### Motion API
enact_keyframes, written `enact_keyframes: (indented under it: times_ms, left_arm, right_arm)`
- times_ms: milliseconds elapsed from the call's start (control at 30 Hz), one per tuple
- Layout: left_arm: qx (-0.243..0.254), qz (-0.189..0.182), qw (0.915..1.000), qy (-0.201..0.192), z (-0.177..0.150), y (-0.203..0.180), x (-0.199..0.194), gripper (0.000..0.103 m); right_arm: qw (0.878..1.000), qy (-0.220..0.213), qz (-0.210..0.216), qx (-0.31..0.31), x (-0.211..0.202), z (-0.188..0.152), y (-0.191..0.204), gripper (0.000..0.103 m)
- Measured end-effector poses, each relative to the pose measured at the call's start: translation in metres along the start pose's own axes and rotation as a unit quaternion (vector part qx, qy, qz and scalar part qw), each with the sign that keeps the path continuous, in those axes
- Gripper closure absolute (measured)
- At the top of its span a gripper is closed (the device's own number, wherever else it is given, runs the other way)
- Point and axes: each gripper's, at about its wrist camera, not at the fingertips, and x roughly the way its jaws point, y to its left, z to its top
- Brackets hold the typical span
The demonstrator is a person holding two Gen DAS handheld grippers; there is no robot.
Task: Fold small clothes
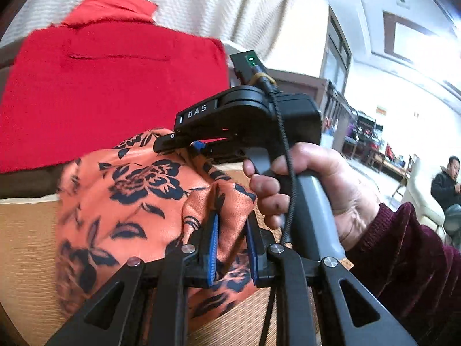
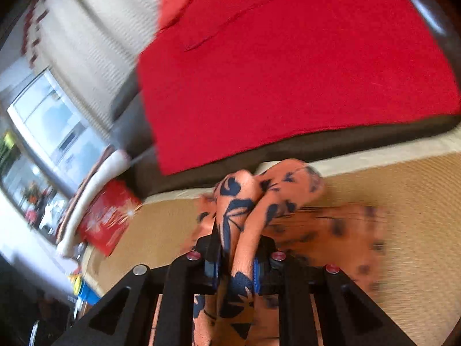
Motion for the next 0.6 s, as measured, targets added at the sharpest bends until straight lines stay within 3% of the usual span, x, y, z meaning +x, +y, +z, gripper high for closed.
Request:
enact_keyframes:
  times_ms: [167,267,300,333,400,500,600]
  left_arm:
    - [-0.023,-0.023,0.9986,0.041,-0.002,0.005,0.035,0.085]
    - [-0.020,-0.045,0.9976,0.048,0.000,0.007,0.028,0.079]
    - [-0.008,-0.049,0.9979,0.042,0.002,0.007,0.018,0.069]
    - [0.002,-0.050,0.9982,0.034,0.005,0.007,0.007,0.052]
    - [0.023,-0.039,0.9990,-0.001,0.010,0.011,-0.019,0.035]
    - [0.028,-0.002,0.9988,-0.041,0.020,0.034,-0.056,0.033]
    - [-0.009,0.051,0.9970,-0.057,0.025,0.071,-0.080,0.033]
  right_arm:
    - [0.997,0.019,-0.017,0.066,0.012,-0.008,-0.073,0.086]
    - [0.995,0.038,-0.011,0.092,0.026,-0.014,-0.097,0.086]
    - [0.995,0.038,-0.013,0.092,0.026,-0.014,-0.101,0.086]
    - [0.995,0.037,-0.016,0.090,0.026,-0.015,-0.102,0.086]
    - [0.995,0.031,-0.023,0.087,0.024,-0.012,-0.100,0.086]
    - [0.996,0.013,-0.033,0.081,0.015,-0.010,-0.090,0.086]
    - [0.997,-0.025,-0.039,0.056,-0.004,-0.001,-0.062,0.086]
